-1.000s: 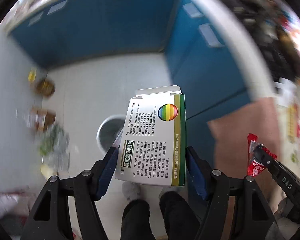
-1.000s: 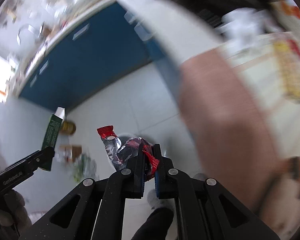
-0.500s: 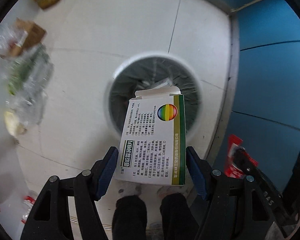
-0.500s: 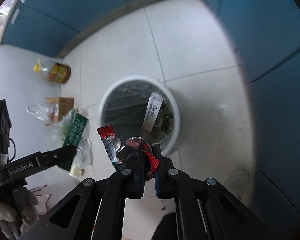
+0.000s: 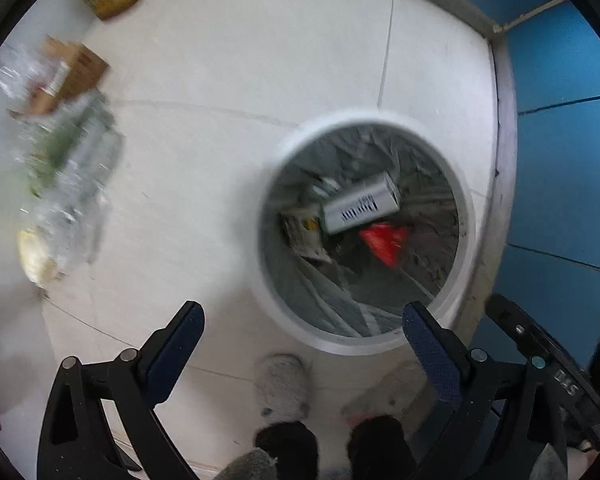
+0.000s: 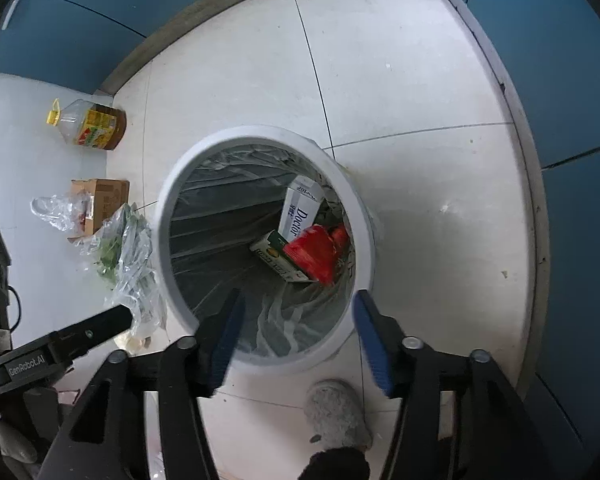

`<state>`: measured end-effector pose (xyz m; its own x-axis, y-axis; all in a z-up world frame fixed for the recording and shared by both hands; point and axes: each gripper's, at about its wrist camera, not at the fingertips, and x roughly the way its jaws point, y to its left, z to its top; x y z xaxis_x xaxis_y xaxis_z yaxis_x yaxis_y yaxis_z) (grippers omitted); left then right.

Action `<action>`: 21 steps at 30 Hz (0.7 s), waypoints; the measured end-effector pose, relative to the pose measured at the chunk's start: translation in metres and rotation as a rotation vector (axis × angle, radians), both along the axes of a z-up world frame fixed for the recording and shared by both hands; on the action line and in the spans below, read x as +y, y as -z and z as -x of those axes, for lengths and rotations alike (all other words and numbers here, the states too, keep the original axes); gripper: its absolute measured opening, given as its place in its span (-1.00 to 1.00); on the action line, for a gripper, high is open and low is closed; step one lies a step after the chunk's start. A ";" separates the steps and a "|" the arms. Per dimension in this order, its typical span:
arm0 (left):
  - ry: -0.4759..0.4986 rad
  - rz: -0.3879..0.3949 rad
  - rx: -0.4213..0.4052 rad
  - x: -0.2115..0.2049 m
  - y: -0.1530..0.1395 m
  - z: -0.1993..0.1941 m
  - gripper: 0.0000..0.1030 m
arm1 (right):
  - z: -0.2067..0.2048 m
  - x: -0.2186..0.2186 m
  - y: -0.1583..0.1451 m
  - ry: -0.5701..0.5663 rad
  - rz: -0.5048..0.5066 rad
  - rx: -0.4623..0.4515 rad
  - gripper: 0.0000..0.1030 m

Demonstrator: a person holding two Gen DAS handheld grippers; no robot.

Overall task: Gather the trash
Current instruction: 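Move both tools back up to the counter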

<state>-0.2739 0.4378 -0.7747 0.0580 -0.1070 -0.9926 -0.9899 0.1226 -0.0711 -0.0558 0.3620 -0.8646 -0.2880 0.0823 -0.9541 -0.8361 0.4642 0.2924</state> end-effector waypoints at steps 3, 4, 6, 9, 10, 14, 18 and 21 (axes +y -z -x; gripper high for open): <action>0.010 -0.153 0.051 -0.005 -0.041 0.006 0.96 | 0.005 -0.003 -0.044 -0.052 -0.026 -0.112 0.85; 0.021 -0.190 0.060 -0.008 -0.055 0.007 0.96 | 0.007 -0.003 -0.060 -0.079 -0.047 -0.161 0.93; 0.039 -0.244 0.065 -0.015 -0.084 0.006 0.97 | 0.012 -0.004 -0.089 -0.120 -0.076 -0.238 0.98; 0.041 -0.289 0.055 -0.024 -0.124 0.007 1.00 | 0.018 -0.012 -0.142 -0.163 -0.098 -0.341 1.00; 0.035 -0.301 0.056 -0.029 -0.139 0.008 1.00 | 0.019 -0.014 -0.153 -0.170 -0.103 -0.357 1.00; 0.032 -0.315 0.039 -0.046 -0.187 0.012 1.00 | 0.022 -0.032 -0.216 -0.179 -0.106 -0.390 1.00; 0.047 -0.318 0.019 -0.067 -0.235 0.015 1.00 | 0.028 -0.048 -0.276 -0.178 -0.112 -0.392 1.00; 0.052 -0.333 0.031 -0.079 -0.276 0.018 1.00 | 0.032 -0.061 -0.326 -0.169 -0.136 -0.366 1.00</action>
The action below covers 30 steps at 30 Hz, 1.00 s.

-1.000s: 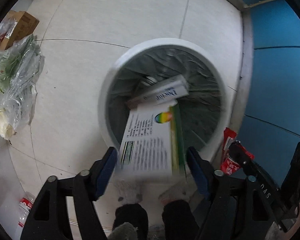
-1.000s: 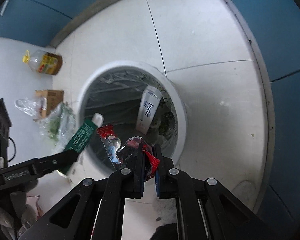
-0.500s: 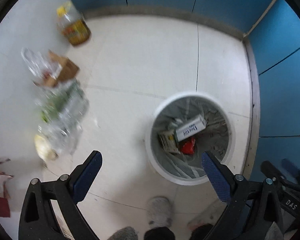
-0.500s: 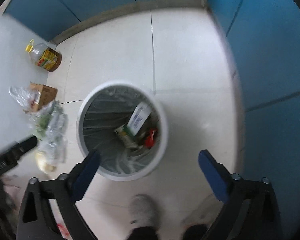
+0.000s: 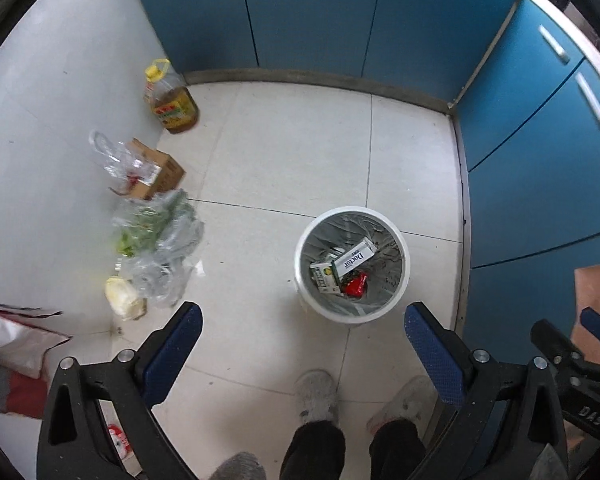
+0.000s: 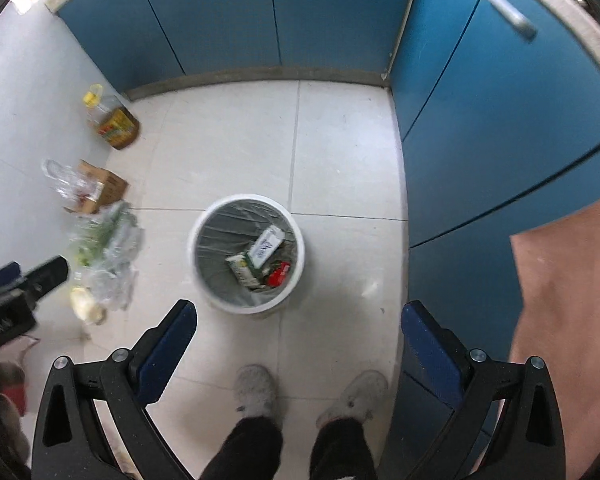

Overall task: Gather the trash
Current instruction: 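Move both tools back up to the counter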

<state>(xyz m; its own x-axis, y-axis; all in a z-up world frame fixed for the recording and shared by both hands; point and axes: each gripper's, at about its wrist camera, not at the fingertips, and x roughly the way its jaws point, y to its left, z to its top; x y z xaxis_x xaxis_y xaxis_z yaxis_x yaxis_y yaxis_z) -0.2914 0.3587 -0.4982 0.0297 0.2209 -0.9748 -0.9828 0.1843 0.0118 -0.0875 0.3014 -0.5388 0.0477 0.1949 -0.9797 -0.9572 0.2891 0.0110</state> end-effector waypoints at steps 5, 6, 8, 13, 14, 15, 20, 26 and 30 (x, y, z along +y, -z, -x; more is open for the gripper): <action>-0.016 -0.027 -0.010 -0.017 -0.072 0.007 1.00 | 0.010 -0.019 -0.086 -0.023 -0.048 -0.014 1.00; -0.018 -0.024 -0.013 -0.020 -0.086 0.008 1.00 | 0.011 -0.022 -0.099 -0.021 -0.054 -0.010 1.00; -0.013 -0.033 -0.032 -0.027 -0.108 0.009 1.00 | 0.011 -0.032 -0.135 -0.011 -0.072 0.000 1.00; 0.018 -0.087 -0.030 -0.048 -0.172 0.011 1.00 | 0.014 -0.054 -0.208 0.005 -0.123 0.014 1.00; 0.021 -0.092 -0.036 -0.052 -0.181 0.012 1.00 | 0.015 -0.057 -0.221 0.001 -0.134 0.013 1.00; 0.026 -0.096 -0.043 -0.056 -0.190 0.012 1.00 | 0.016 -0.060 -0.233 -0.003 -0.145 0.013 1.00; 0.047 -0.131 -0.031 -0.073 -0.231 0.013 1.00 | 0.019 -0.077 -0.284 0.002 -0.197 0.038 1.00; 0.060 -0.214 -0.021 -0.082 -0.270 0.000 1.00 | -0.008 -0.108 -0.329 0.123 -0.312 0.153 1.00; 0.099 -0.301 -0.017 -0.080 -0.289 -0.029 1.00 | -0.046 -0.134 -0.349 0.252 -0.448 0.194 1.00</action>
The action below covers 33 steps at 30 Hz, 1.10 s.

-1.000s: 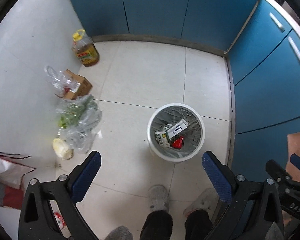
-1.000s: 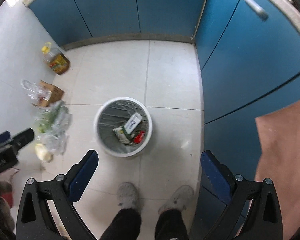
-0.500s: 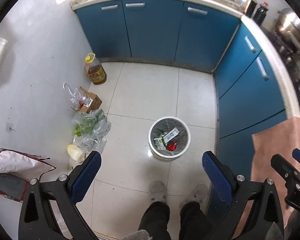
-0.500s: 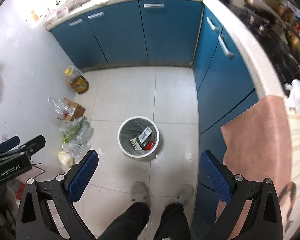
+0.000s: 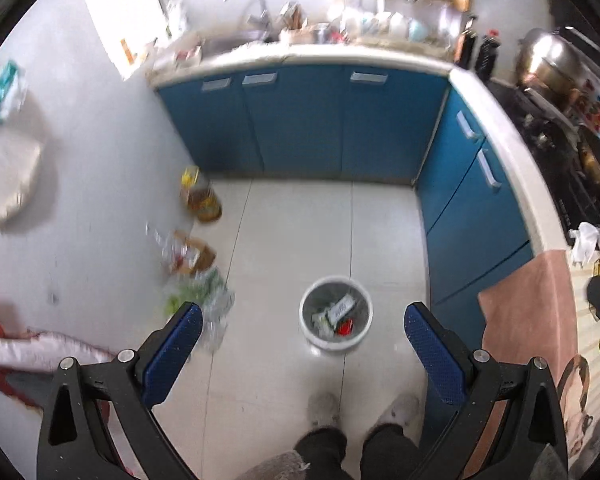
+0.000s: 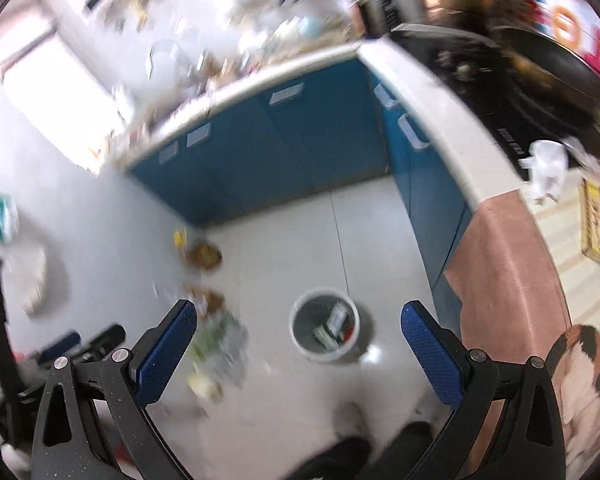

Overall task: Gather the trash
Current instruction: 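Move both tools back up to the counter, then grasp the yellow spice box with the left tool while the right tool grasps the cucumber piece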

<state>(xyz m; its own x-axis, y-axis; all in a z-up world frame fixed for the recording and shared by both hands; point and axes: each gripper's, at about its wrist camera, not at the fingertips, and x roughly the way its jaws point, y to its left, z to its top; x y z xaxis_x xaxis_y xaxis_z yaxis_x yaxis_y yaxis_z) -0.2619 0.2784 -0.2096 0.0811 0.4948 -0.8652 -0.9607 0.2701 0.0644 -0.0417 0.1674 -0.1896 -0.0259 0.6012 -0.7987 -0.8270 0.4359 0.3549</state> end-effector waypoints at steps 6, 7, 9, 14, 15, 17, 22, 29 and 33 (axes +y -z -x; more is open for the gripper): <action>0.188 -0.018 -0.025 -0.005 -0.008 -0.099 1.00 | -0.096 -0.065 -0.003 0.284 0.013 0.047 1.00; 0.218 -0.012 -0.018 -0.008 -0.005 -0.122 1.00 | -0.122 -0.085 0.004 0.362 0.045 0.068 1.00; 0.257 0.001 -0.004 -0.012 -0.002 -0.162 1.00 | -0.160 -0.117 0.019 0.482 0.076 0.115 1.00; 0.329 0.048 0.093 -0.029 0.031 -0.280 1.00 | -0.280 -0.234 0.081 0.911 0.142 0.223 0.85; 0.355 0.062 0.123 -0.035 0.041 -0.309 1.00 | -0.301 -0.252 0.096 0.977 0.152 0.266 0.79; 0.401 0.076 0.177 -0.049 0.058 -0.353 1.00 | -0.334 -0.278 0.128 1.075 0.168 0.359 0.64; 0.489 0.099 0.263 -0.071 0.088 -0.435 1.00 | -0.382 -0.284 0.166 1.131 0.217 0.391 0.40; 0.605 0.127 0.298 -0.102 0.098 -0.497 1.00 | -0.390 -0.238 0.167 0.869 0.356 0.185 -0.67; 0.702 0.195 0.305 -0.124 0.109 -0.533 1.00 | -0.386 -0.260 0.165 0.859 0.368 0.136 -0.70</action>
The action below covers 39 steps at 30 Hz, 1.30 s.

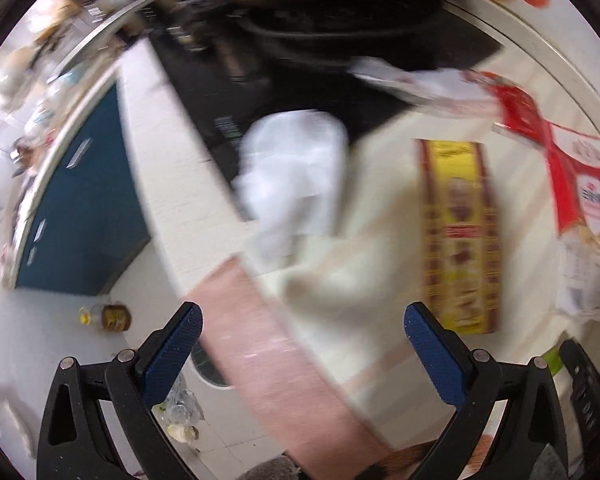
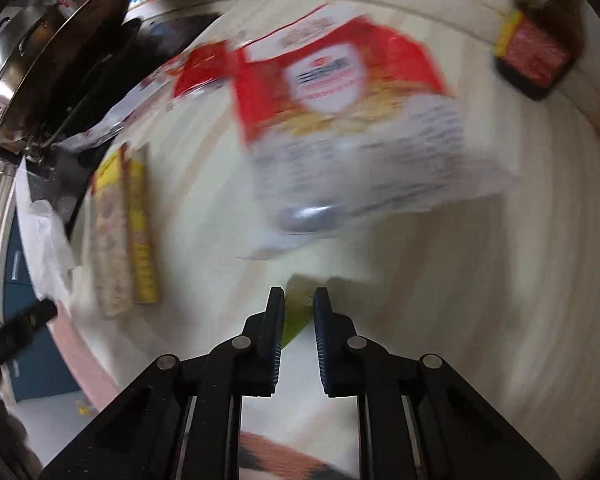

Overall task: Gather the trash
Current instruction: 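Grasp the yellow spice box with the left tool while the right tool grasps the cucumber piece, then carry both items to the bin and open both tools over it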

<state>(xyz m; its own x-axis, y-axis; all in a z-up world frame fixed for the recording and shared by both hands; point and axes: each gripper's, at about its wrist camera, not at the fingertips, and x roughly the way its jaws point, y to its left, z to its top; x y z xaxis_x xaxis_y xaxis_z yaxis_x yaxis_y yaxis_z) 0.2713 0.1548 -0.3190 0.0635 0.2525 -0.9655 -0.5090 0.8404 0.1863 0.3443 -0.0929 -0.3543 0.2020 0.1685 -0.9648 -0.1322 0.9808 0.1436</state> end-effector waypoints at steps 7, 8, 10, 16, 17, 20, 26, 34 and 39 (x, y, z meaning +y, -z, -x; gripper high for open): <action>0.045 0.149 0.034 -0.027 0.024 -0.054 0.99 | -0.028 -0.059 0.004 0.079 -0.010 0.070 -0.34; 0.041 0.177 0.039 -0.028 0.029 -0.059 0.99 | -0.033 -0.067 0.002 0.105 -0.034 0.082 -0.18; 0.036 0.234 0.042 -0.029 0.036 -0.066 0.93 | -0.036 -0.083 0.001 0.163 -0.097 0.095 0.09; 0.089 0.247 0.041 -0.044 0.038 -0.067 0.06 | -0.028 -0.100 0.000 0.258 -0.183 0.126 0.09; 0.100 0.235 0.046 -0.047 0.037 -0.062 0.06 | -0.024 -0.100 0.000 0.268 -0.183 0.137 0.09; 0.116 0.218 0.057 -0.052 0.034 -0.039 0.06 | -0.013 -0.099 0.003 0.266 -0.187 0.167 0.09; 0.097 0.220 0.060 -0.067 0.029 0.020 0.06 | -0.009 -0.055 0.007 0.121 -0.038 0.070 -0.72; 0.052 0.210 -0.024 -0.070 0.003 0.044 0.06 | 0.002 -0.023 -0.008 -0.021 -0.010 0.001 -0.87; 0.017 0.214 -0.119 -0.059 -0.030 0.061 0.06 | 0.018 0.001 -0.034 -0.073 -0.055 -0.019 -0.87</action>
<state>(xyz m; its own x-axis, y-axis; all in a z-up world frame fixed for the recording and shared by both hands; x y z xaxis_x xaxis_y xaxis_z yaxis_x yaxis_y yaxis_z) 0.2104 0.0960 -0.2893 0.1825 0.0412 -0.9823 -0.5020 0.8630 -0.0571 0.3258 -0.0919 -0.3206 0.2056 0.2358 -0.9498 -0.2065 0.9591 0.1934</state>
